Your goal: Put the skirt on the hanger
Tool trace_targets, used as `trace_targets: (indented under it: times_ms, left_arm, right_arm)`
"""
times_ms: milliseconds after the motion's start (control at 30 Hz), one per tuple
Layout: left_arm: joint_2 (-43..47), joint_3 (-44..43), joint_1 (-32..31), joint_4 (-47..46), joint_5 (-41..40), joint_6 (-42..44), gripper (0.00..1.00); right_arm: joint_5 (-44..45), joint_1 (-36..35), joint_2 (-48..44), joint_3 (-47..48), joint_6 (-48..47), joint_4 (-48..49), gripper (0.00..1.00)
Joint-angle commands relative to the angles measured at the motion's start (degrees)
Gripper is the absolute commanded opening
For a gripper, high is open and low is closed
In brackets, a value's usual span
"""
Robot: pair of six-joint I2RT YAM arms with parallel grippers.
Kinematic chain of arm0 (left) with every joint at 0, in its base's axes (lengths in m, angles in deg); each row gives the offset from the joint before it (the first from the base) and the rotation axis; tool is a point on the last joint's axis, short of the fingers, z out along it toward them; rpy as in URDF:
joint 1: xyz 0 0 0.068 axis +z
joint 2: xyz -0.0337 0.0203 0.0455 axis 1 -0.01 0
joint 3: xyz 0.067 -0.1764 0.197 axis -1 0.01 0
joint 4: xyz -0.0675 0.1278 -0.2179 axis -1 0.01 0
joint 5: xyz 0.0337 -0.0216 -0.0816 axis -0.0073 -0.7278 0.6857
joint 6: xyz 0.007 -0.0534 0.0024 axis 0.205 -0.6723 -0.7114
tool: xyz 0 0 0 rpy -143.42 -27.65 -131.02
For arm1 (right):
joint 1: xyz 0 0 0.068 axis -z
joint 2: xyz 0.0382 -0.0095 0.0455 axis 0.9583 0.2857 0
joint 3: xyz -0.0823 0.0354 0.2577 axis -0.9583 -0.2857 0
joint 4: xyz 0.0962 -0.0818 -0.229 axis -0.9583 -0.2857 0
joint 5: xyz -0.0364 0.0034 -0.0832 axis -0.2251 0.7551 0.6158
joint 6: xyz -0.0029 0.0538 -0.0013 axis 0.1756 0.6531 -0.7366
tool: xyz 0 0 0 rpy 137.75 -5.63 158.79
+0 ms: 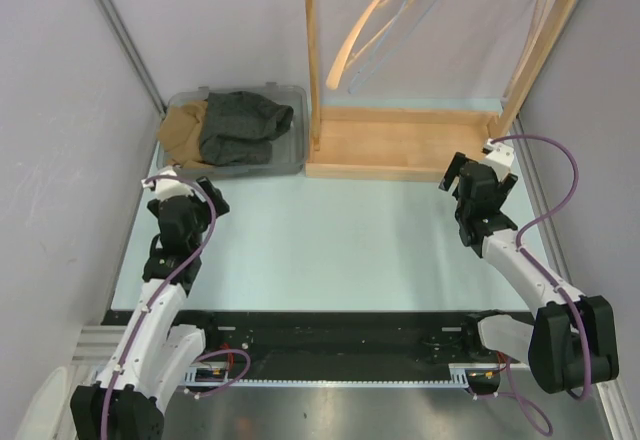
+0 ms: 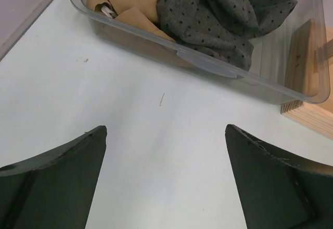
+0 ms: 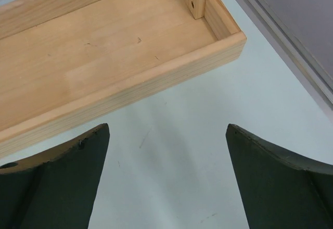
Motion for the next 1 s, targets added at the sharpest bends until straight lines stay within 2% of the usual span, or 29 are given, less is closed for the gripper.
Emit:
trace_targets:
  times_ms: [0,133,267,400,567,867,967]
  left_arm:
    - [-0.1,-5.0,0.1,1.2,-2.8,-1.7,1.0]
    - [-0.7,-10.3,0.1,2.4,-2.5,4.5,1.0]
    - [-3.8,-15.8,0.2,1.5,4.8,11.0,1.0]
    - [-13.7,-24.0,1.1,4.8,9.0,8.7,1.0]
    - [-32.6,-36.6,1.1,7.5,15.6,3.6,1.0]
    - [-54.4,-49.4,1.3,0.2,19.1,-2.6,0.92]
    - [-58.6,-52.3,1.3,-2.1,18.4,-4.4,0.89]
  right_arm:
    - [1.9,-0.2,-1.9,3.2,2.2,-3.0,1.0]
    - [1.2,0.5,-1.6,9.1,7.2,-12.9,1.0]
    - [-8.6,2.0,-0.6,11.6,8.3,-15.6,1.0]
    - [-14.7,2.3,0.4,12.4,8.8,-15.5,1.0]
    - [-18.2,0.0,2.7,12.6,9.5,-14.6,0.99]
    - [-18.4,-3.8,7.8,13.0,11.7,-16.5,0.95]
    - [-18.3,-4.4,8.4,12.9,11.5,-15.9,0.95]
